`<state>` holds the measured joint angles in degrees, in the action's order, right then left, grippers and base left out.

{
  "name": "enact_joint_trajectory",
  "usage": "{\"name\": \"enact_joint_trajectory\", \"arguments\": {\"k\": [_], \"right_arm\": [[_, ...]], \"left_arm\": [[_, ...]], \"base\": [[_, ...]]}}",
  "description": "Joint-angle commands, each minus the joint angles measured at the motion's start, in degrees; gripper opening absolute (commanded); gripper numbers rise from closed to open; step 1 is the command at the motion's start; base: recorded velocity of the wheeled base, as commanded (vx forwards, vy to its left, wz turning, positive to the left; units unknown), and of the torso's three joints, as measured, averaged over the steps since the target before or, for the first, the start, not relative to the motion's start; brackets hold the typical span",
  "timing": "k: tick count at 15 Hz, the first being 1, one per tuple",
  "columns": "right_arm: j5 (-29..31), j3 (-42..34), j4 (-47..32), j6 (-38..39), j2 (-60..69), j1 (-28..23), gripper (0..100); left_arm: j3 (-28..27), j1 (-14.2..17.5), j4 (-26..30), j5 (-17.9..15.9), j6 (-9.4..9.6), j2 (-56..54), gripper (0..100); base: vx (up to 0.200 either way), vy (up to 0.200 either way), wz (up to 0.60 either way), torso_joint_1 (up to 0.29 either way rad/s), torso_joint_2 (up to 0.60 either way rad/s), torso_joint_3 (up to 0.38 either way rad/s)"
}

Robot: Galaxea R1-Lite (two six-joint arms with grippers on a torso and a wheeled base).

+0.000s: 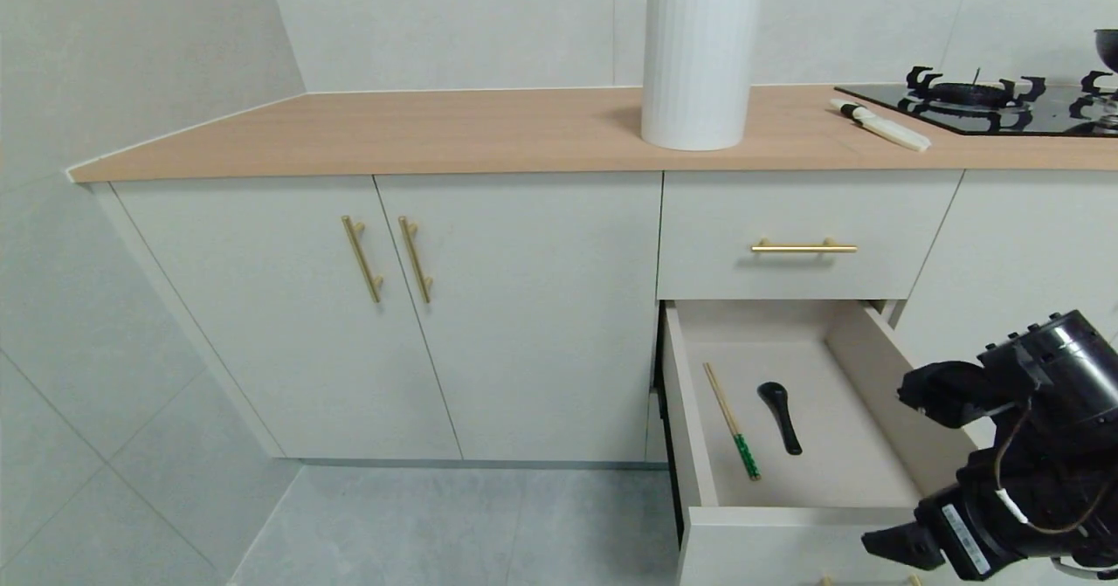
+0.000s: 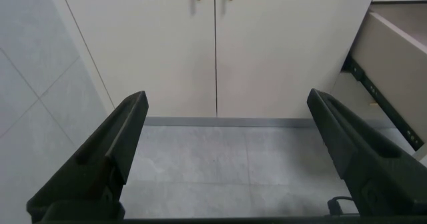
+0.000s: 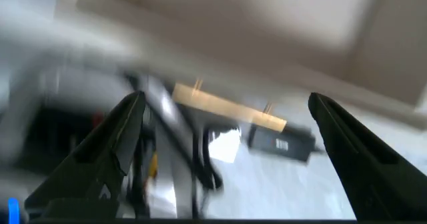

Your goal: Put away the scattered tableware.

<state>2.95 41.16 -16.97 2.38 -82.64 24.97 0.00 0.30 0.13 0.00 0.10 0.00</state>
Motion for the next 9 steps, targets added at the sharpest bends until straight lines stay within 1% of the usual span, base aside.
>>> {"name": "enact_joint_trajectory", "arguments": {"k": [1, 3, 5, 9], "right_arm": [[-1.6, 0.0, -4.5, -3.3, 2.0, 0.8, 100], [-2.2, -0.2, -8.3, -6.8, 1.6, 0.9, 100], [-2.2, -0.3, -10.7, -8.3, -0.9, 0.9, 100], [-1.6, -0.2, -10.5, -8.0, -7.5, 0.8, 100]], "left_arm": [[0.0, 0.0, 0.0, 0.0, -0.01, 0.1, 100], [0.0, 0.0, 0.0, 0.0, -0.01, 0.1, 100], [0.0, 0.0, 0.0, 0.0, -0.01, 0.1, 100], [0.0, 0.0, 0.0, 0.0, -0.01, 0.1, 100]], "base": [[0.0, 0.0, 0.0, 0.0, 0.0, 0.0], [0.0, 0.0, 0.0, 0.0, 0.0, 0.0], [0.0, 0.0, 0.0, 0.0, 0.0, 0.0], [0.0, 0.0, 0.0, 0.0, 0.0, 0.0]]}}
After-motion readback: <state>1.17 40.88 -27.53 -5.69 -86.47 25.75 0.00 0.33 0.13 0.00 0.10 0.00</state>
